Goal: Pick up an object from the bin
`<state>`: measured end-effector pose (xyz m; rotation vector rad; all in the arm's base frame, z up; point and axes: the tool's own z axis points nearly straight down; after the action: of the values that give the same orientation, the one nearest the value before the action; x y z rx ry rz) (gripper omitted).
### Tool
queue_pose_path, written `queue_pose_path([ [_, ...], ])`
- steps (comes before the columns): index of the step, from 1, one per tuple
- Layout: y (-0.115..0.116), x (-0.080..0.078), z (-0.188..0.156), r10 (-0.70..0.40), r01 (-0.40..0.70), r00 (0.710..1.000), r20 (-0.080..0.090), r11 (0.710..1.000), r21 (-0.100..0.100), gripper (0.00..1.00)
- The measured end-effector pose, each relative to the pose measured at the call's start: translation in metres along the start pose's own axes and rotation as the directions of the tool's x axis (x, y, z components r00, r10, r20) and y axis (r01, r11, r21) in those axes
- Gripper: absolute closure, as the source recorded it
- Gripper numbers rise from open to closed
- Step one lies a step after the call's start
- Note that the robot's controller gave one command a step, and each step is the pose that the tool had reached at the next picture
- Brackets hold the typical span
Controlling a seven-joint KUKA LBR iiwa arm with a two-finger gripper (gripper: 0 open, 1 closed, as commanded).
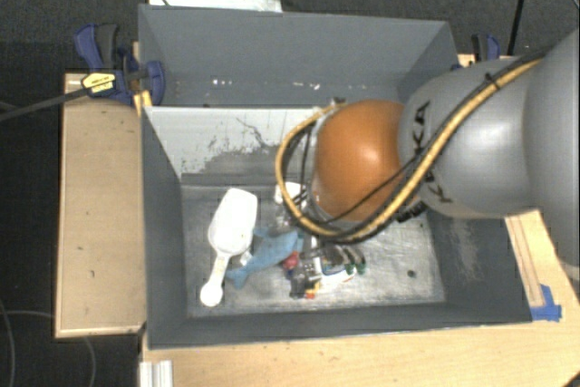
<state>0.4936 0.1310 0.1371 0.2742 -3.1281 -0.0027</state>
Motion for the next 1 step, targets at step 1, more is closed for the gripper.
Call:
queue_pose_path([
  [1,0.0014,-0.0142,0.0018,-0.201,0.201,0.980,0.003,0.980,0.005,0.00],
])
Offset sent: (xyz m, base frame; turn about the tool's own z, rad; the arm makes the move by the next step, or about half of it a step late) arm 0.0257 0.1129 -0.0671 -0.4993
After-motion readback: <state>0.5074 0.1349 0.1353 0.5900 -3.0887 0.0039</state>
